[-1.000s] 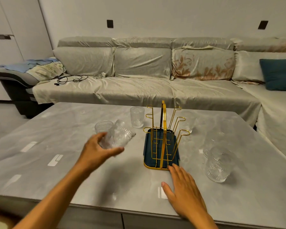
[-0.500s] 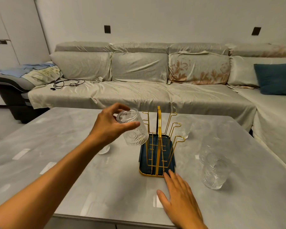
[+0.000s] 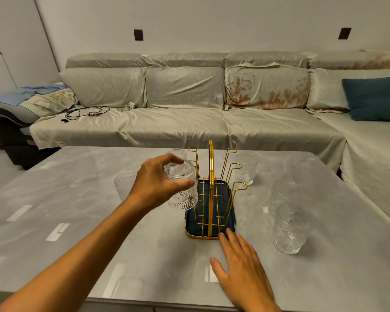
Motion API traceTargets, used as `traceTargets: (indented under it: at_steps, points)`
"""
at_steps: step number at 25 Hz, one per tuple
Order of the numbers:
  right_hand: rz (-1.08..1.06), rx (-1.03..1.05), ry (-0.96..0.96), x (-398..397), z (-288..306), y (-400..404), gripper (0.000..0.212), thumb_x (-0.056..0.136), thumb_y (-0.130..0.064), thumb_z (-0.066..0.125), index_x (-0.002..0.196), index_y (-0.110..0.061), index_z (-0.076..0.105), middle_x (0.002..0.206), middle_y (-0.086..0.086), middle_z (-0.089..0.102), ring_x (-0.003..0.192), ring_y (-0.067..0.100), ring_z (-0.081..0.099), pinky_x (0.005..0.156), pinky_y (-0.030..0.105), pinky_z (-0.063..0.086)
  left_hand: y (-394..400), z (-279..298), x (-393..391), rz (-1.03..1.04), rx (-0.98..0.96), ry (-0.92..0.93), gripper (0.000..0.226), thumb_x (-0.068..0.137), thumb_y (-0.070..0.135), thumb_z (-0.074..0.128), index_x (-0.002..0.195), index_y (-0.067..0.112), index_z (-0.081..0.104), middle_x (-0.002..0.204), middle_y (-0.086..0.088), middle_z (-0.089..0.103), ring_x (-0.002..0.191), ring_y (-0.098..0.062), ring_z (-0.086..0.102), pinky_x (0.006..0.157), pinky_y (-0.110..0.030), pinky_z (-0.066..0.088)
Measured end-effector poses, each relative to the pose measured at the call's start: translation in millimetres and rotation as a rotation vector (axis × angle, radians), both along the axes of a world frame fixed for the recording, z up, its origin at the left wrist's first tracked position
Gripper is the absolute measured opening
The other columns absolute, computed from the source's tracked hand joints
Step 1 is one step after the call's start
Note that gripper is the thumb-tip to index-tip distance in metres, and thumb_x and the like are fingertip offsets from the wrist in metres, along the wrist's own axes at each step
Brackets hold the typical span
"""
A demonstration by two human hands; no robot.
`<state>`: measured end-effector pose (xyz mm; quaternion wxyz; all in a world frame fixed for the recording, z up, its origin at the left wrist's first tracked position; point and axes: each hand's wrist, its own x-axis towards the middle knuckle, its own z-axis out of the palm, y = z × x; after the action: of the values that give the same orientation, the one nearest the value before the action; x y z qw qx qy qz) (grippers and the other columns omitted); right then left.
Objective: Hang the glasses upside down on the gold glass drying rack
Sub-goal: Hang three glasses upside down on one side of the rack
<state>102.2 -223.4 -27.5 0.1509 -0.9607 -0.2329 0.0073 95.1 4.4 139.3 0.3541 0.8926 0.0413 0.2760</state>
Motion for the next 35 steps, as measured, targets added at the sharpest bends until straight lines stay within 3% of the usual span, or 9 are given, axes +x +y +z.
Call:
traceTargets:
  at_steps: [14, 21, 26, 28, 31, 33, 35]
  points:
    - [-0.001, -0.005, 0.012, -1.6, 4.9, 0.5, 0.072, 0.089, -0.067, 0.018, 0.15, -0.034, -0.003, 0.16, -0.008, -0.009, 0.145, 0.014, -0.008, 0.113, 0.032, -0.005, -5.0, -32.6, 2.7, 0.019, -0.008, 0.048, 0.056, 0.062, 0.046, 0.085, 0.111, 0.027, 0.064, 0.117, -0.002, 0.068, 0.106, -0.019, 0.06, 0.086, -0.041, 0.056]
    - [0.001, 0.006, 0.01, -3.5, 5.4, -0.1, 0.072, 0.089, -0.067, 0.017, 0.15, -0.034, -0.003, 0.16, -0.009, -0.009, 0.145, 0.013, -0.009, 0.111, 0.031, -0.006, -1.8, -40.6, 2.5, 0.017, -0.062, 0.06, 0.055, 0.064, 0.045, 0.084, 0.111, 0.029, 0.062, 0.116, -0.001, 0.068, 0.101, -0.016, 0.06, 0.081, -0.033, 0.055]
    - [0.006, 0.013, 0.009, -4.1, 6.5, -0.6, 0.071, 0.09, -0.066, 0.018, 0.15, -0.033, -0.004, 0.16, -0.009, -0.009, 0.144, 0.013, -0.009, 0.112, 0.031, -0.006, -4.1, -42.2, -4.0, -0.022, -0.075, 0.126, 0.076, 0.066, 0.049, 0.081, 0.133, 0.031, 0.049, 0.125, 0.006, 0.059, 0.11, -0.014, 0.055, 0.088, -0.033, 0.052]
    - [0.006, 0.004, 0.008, -3.9, 6.1, -0.6, 0.071, 0.091, -0.066, 0.018, 0.15, -0.032, -0.004, 0.16, -0.009, -0.01, 0.144, 0.012, -0.009, 0.111, 0.03, -0.006, 6.6, -49.9, -12.8, -0.064, -0.261, 0.071, 0.077, 0.07, 0.053, 0.076, 0.137, 0.035, 0.043, 0.124, 0.016, 0.055, 0.108, -0.006, 0.056, 0.086, -0.025, 0.048]
    - [-0.002, -0.007, 0.003, -3.1, 4.7, -0.1, 0.071, 0.091, -0.065, 0.017, 0.15, -0.032, -0.005, 0.16, -0.008, -0.011, 0.144, 0.013, -0.01, 0.109, 0.03, -0.008, 46.1, -78.4, -25.1, 0.222, -0.632, -0.211, 0.046, 0.084, 0.032, 0.069, 0.126, 0.034, 0.05, 0.115, 0.007, 0.064, 0.107, -0.013, 0.061, 0.077, -0.02, 0.049]
    - [-0.005, -0.017, 0.001, -1.5, 3.4, 1.4, 0.072, 0.091, -0.066, 0.017, 0.15, -0.032, -0.006, 0.16, -0.009, -0.011, 0.144, 0.013, -0.01, 0.109, 0.03, -0.008, 75.6, -103.0, -26.1, 0.474, -0.674, -0.117, 0.057, 0.082, 0.025, 0.072, 0.131, 0.027, 0.044, 0.121, -0.004, 0.059, 0.115, -0.028, 0.057, 0.085, -0.033, 0.049]
    - [-0.005, -0.032, 0.016, 1.1, 2.6, 3.6, 0.072, 0.09, -0.067, 0.018, 0.15, -0.033, -0.005, 0.16, -0.009, -0.011, 0.144, 0.013, -0.009, 0.111, 0.03, -0.007, 99.7, -127.6, -20.5, 0.535, -0.61, 0.108, 0.085, 0.074, 0.025, 0.081, 0.143, 0.022, 0.031, 0.138, -0.011, 0.05, 0.124, -0.033, 0.049, 0.098, -0.043, 0.045]
